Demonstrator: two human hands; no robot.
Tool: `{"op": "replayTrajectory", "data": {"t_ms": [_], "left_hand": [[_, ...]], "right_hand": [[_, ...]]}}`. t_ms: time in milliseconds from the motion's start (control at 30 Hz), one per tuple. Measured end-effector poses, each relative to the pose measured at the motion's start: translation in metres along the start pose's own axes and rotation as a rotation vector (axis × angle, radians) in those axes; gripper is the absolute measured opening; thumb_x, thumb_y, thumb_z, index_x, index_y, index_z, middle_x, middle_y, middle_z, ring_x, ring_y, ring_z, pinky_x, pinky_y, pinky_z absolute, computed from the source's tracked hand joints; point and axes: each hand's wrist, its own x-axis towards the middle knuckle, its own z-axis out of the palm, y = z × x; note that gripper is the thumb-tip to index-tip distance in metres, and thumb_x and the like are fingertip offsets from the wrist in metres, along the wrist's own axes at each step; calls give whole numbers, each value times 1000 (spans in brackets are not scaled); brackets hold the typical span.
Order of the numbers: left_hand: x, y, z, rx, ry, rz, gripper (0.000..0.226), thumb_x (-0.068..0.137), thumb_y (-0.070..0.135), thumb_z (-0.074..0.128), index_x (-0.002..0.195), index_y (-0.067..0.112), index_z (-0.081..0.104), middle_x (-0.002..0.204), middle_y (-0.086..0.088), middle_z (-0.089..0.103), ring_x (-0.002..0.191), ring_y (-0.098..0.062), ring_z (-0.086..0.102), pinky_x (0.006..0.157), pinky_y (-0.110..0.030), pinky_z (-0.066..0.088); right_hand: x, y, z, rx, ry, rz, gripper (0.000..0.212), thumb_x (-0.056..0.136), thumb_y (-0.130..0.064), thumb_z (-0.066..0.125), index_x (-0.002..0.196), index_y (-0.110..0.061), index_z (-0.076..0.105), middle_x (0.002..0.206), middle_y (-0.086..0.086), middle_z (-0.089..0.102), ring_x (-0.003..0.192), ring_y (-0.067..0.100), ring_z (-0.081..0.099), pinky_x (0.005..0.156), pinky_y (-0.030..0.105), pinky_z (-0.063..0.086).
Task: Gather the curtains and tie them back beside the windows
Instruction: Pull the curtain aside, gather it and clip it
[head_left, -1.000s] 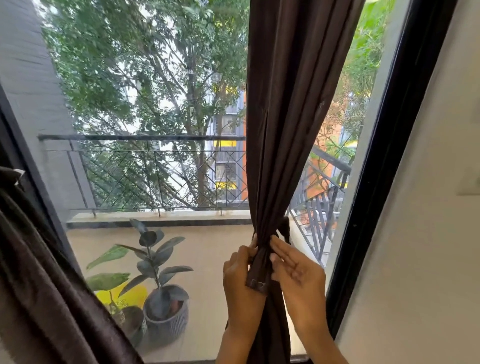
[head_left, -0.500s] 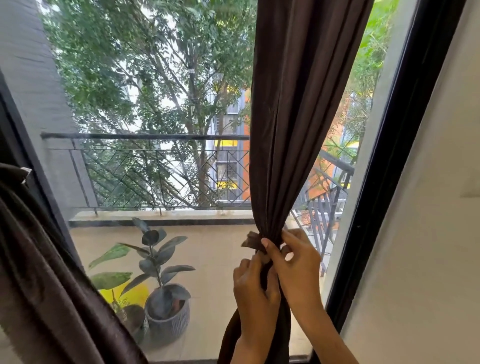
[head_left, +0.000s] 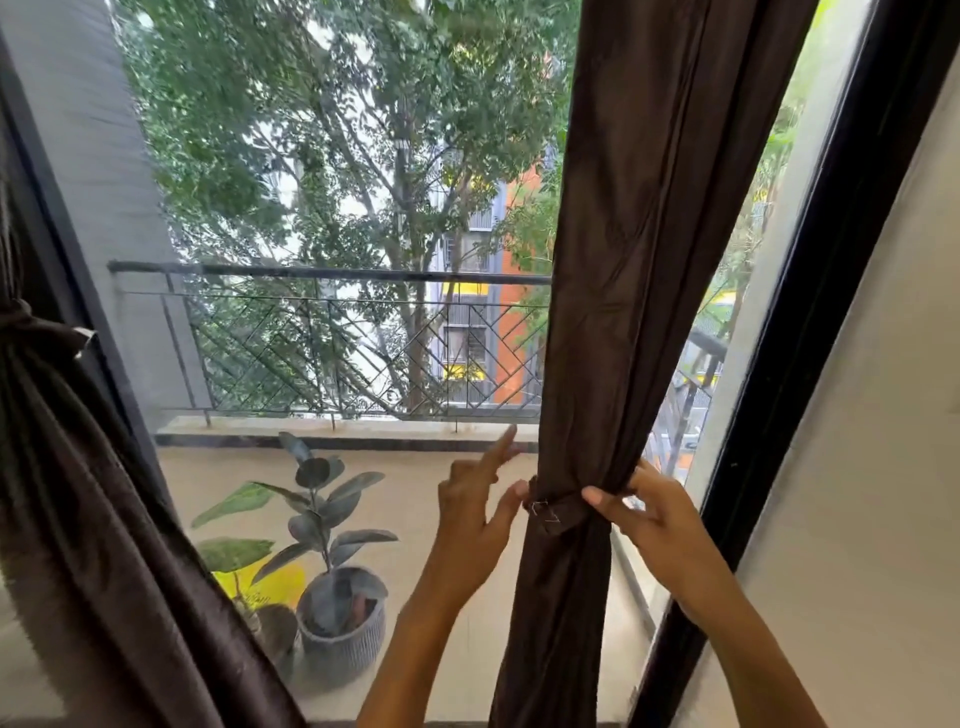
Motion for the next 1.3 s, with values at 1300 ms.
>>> {"op": "replayTrajectory", "data": {"t_ms": [1300], "left_hand": [[-11,56,-21,542,89,293,30,76,14,52,97,15,74,66,1,65,59,-20,57,48,-24,44]], "right_hand": [[-23,-7,36,348,410,97,21,79,-1,72,74,-4,53,85,-1,70,75,16,72,63,22,55]]}}
